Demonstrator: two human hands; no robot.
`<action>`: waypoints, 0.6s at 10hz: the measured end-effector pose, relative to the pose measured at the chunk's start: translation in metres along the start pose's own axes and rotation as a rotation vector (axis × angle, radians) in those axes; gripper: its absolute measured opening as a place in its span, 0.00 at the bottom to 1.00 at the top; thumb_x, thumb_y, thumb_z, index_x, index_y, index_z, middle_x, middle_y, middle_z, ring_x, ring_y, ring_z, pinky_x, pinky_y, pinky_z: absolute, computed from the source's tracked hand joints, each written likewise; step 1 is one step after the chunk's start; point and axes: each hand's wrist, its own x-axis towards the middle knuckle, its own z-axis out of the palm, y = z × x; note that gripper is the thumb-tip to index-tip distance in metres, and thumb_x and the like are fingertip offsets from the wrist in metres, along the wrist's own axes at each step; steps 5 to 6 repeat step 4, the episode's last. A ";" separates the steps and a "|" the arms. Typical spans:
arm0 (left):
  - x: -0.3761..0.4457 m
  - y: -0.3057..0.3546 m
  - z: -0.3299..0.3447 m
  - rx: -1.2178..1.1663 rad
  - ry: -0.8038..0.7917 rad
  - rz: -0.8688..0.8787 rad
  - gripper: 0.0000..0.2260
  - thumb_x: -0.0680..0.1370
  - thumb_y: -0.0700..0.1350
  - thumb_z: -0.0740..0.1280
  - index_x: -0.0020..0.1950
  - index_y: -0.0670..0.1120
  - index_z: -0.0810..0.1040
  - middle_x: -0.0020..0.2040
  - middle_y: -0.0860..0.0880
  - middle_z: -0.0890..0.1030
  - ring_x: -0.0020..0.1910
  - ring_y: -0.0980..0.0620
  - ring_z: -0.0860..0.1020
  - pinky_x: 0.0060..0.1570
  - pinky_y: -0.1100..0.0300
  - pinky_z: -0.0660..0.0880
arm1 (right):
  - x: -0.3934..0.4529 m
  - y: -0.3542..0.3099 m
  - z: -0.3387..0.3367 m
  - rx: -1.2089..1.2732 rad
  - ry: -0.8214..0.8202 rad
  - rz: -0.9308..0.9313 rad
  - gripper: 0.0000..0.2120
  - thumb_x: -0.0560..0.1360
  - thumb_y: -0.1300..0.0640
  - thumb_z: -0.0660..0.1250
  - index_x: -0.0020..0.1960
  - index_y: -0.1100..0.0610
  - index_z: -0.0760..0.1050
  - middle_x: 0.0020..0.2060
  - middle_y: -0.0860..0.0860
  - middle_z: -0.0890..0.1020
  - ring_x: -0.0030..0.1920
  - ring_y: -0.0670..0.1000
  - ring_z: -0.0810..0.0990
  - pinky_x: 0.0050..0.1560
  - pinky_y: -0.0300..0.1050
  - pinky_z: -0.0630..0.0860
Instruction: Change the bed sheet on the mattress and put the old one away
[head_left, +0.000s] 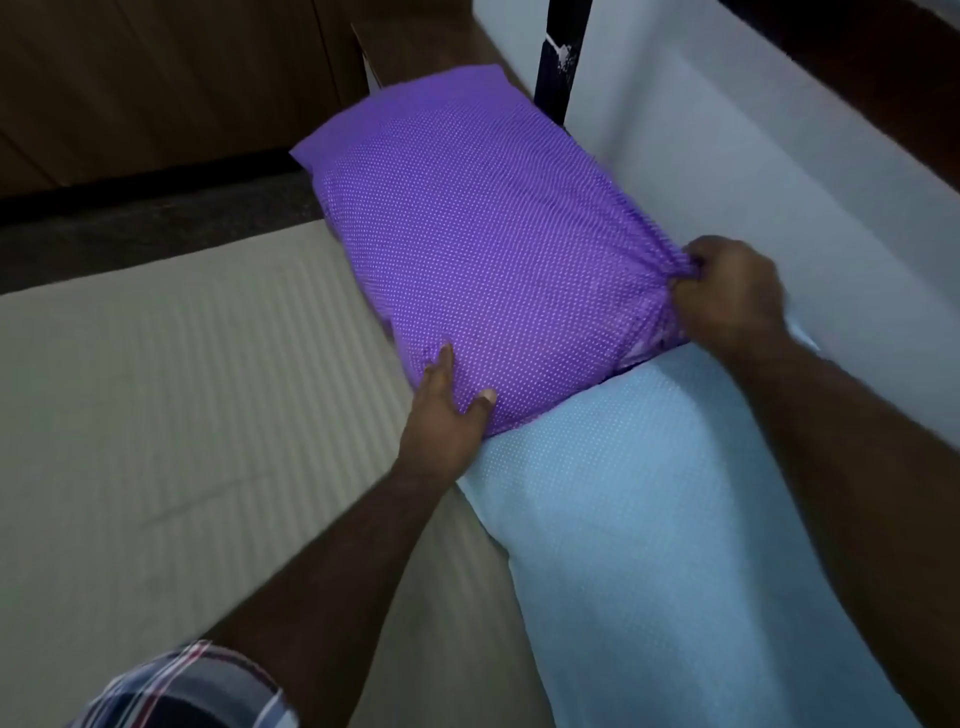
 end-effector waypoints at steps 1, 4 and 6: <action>0.003 0.007 0.011 0.096 -0.087 0.076 0.35 0.82 0.56 0.63 0.83 0.54 0.47 0.82 0.49 0.57 0.80 0.49 0.56 0.78 0.49 0.56 | -0.013 0.016 -0.011 -0.104 -0.001 0.050 0.13 0.74 0.59 0.64 0.57 0.58 0.80 0.55 0.64 0.81 0.56 0.67 0.79 0.57 0.56 0.76; -0.018 0.017 -0.005 0.545 0.028 0.027 0.39 0.78 0.69 0.51 0.82 0.50 0.46 0.82 0.42 0.54 0.79 0.37 0.57 0.74 0.37 0.61 | -0.039 -0.001 0.021 -0.504 -0.161 -0.104 0.35 0.75 0.48 0.49 0.80 0.60 0.55 0.76 0.65 0.63 0.73 0.66 0.64 0.69 0.70 0.60; -0.018 0.017 -0.005 0.545 0.028 0.027 0.39 0.78 0.69 0.51 0.82 0.50 0.46 0.82 0.42 0.54 0.79 0.37 0.57 0.74 0.37 0.61 | -0.039 -0.001 0.021 -0.504 -0.161 -0.104 0.35 0.75 0.48 0.49 0.80 0.60 0.55 0.76 0.65 0.63 0.73 0.66 0.64 0.69 0.70 0.60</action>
